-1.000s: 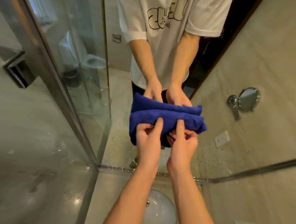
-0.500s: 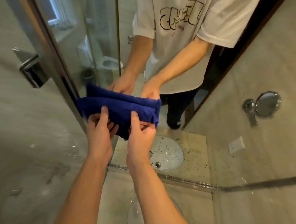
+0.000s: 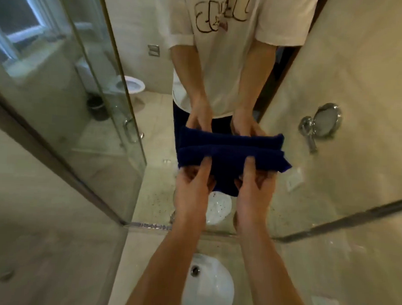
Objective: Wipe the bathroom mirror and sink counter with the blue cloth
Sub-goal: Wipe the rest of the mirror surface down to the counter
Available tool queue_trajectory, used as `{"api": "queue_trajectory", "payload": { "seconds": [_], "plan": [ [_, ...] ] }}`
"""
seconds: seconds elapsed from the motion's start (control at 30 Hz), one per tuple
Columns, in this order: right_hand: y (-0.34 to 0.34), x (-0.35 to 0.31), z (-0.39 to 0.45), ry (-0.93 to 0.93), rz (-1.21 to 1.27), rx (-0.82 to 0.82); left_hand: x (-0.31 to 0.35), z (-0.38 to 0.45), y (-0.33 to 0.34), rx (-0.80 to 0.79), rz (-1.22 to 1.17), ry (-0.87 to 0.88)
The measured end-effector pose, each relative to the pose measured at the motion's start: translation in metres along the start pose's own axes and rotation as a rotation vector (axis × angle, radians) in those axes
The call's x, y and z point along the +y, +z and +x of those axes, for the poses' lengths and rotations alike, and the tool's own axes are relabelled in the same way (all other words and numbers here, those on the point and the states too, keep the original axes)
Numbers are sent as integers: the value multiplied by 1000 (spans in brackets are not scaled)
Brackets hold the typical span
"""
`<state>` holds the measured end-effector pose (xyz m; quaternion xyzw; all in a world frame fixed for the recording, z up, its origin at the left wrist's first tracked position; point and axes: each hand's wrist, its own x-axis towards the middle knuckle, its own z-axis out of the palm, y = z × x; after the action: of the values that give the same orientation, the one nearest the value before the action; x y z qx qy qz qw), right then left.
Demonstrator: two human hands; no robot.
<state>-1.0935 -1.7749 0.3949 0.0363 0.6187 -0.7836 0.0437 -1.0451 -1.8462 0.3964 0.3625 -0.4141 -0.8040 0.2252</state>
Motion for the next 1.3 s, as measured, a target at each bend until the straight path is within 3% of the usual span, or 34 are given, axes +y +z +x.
{"api": "queue_trajectory", "payload": {
  "seconds": [0.13, 0.27, 0.43, 0.67, 0.8, 1.03, 1.13, 1.3],
  "plan": [
    [26, 11, -15, 101, 64, -129, 22, 2, -22, 102, -46, 150],
    [8, 7, -4, 98, 76, -193, 2, 1, 1, 145, -77, 150],
    [-70, -5, 49, 29, -7, -54, -58, -12, 74, 146, -141, 53],
    [-203, -36, 120, -28, -29, 132, -140, -47, 192, -55, -105, -128],
    [-230, -36, 137, -35, 4, 271, -164, -60, 223, -114, -89, -177],
    [-191, -24, 111, 28, 24, 46, -138, -53, 183, 83, -106, 26],
    [-214, -25, 126, 2, 22, 3, -150, -58, 200, 82, -109, 12],
    [-288, -31, 169, -35, -60, 77, -193, -69, 253, -6, -84, -74]
  ]
}}
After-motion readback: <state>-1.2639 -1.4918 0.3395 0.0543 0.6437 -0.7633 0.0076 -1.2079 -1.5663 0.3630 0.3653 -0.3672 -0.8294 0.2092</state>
